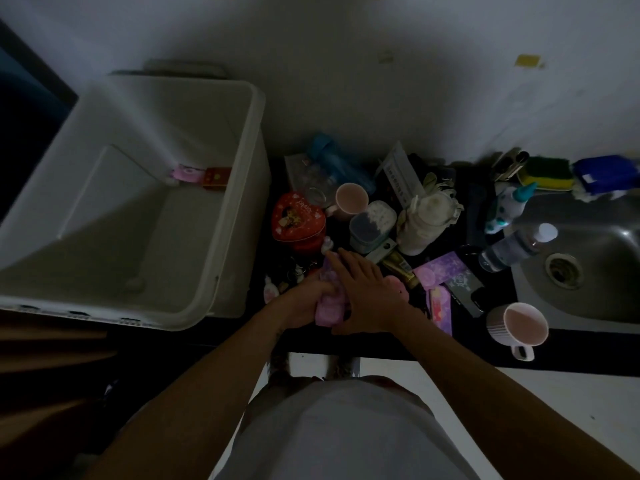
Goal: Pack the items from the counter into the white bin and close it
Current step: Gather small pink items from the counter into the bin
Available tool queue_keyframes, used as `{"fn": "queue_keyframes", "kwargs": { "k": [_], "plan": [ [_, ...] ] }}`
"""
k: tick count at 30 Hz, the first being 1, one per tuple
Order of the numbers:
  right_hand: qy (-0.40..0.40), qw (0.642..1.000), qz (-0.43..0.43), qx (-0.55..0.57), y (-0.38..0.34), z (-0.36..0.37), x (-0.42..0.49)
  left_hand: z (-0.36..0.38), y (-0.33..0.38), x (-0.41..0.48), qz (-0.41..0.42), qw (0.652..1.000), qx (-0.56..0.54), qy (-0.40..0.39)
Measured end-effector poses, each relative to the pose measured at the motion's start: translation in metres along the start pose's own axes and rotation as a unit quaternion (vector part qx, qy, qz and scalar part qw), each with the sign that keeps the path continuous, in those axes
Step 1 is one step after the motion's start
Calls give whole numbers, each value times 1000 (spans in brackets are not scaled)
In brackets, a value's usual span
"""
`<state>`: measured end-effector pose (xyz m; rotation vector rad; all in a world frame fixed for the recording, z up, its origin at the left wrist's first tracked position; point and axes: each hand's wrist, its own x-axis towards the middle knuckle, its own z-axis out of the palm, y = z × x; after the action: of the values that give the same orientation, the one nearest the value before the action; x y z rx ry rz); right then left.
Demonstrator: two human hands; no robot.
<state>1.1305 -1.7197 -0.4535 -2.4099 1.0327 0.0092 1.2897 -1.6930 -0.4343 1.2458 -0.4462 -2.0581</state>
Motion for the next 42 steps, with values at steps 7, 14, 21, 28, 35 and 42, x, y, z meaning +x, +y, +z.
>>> {"fn": "queue_keyframes", "kwargs": {
  "k": [7,14,21,28,35,42],
  "plan": [
    [49,998,-2,47,-6,-6,0,-5,3,-7,-20,1000,-18,-3],
    [33,996,15,81,-1,5,-4,-6,-1,-1,-13,999,-5,49],
    [1,989,125,79,17,27,-12,-31,-5,-2,-19,983,-107,145],
    [-31,990,131,-51,19,33,12,-43,-4,-6,32,977,-155,146],
    [-32,980,160,-116,17,36,26,-52,-9,-12,35,970,-166,174],
    [-15,987,135,-91,16,33,43,-64,-19,-13,12,965,-157,209]
  ]
}}
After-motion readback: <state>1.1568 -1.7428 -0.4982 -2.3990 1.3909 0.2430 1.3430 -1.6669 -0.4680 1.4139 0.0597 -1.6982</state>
